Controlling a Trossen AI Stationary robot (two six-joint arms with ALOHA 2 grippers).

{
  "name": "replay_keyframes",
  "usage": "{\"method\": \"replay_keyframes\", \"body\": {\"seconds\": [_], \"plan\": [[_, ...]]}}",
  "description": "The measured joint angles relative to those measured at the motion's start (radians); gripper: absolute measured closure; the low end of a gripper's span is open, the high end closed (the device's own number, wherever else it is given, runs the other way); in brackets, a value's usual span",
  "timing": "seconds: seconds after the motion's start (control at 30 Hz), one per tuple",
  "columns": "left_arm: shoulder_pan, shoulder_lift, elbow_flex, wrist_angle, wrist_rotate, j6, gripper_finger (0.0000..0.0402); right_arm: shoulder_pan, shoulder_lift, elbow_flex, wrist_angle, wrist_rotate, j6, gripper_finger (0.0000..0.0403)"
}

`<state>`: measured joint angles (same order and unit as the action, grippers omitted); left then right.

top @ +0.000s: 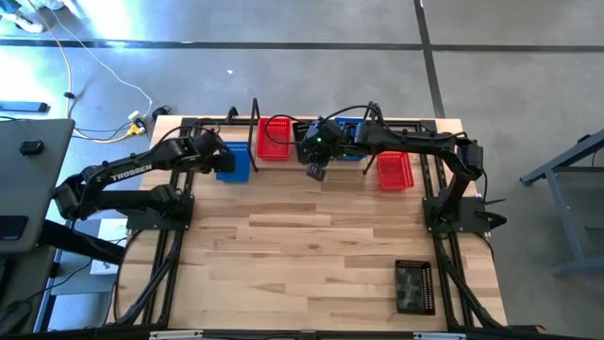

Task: Stack baskets on shelf by color
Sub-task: Stack the blue basket on top of the blue basket on the shelf

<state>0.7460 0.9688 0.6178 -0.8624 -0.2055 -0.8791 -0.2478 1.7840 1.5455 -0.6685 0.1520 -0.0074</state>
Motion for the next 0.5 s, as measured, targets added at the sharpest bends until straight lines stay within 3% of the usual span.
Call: {"method": "replay_keyframes", "body": {"seconds": [0.23,0.5], "plan": [[0.030,0.024,0.000,-0.001,-0.016,0.000,0.0277,0.000,0.000,0.000,0.000,0.000,0.000,0.0320],[0.035,0.153,0.000,0.031,-0.011,0.019,0.0277,-0.001,0.000,0.000,0.000,-0.001,-0.027,0.0320]]}}
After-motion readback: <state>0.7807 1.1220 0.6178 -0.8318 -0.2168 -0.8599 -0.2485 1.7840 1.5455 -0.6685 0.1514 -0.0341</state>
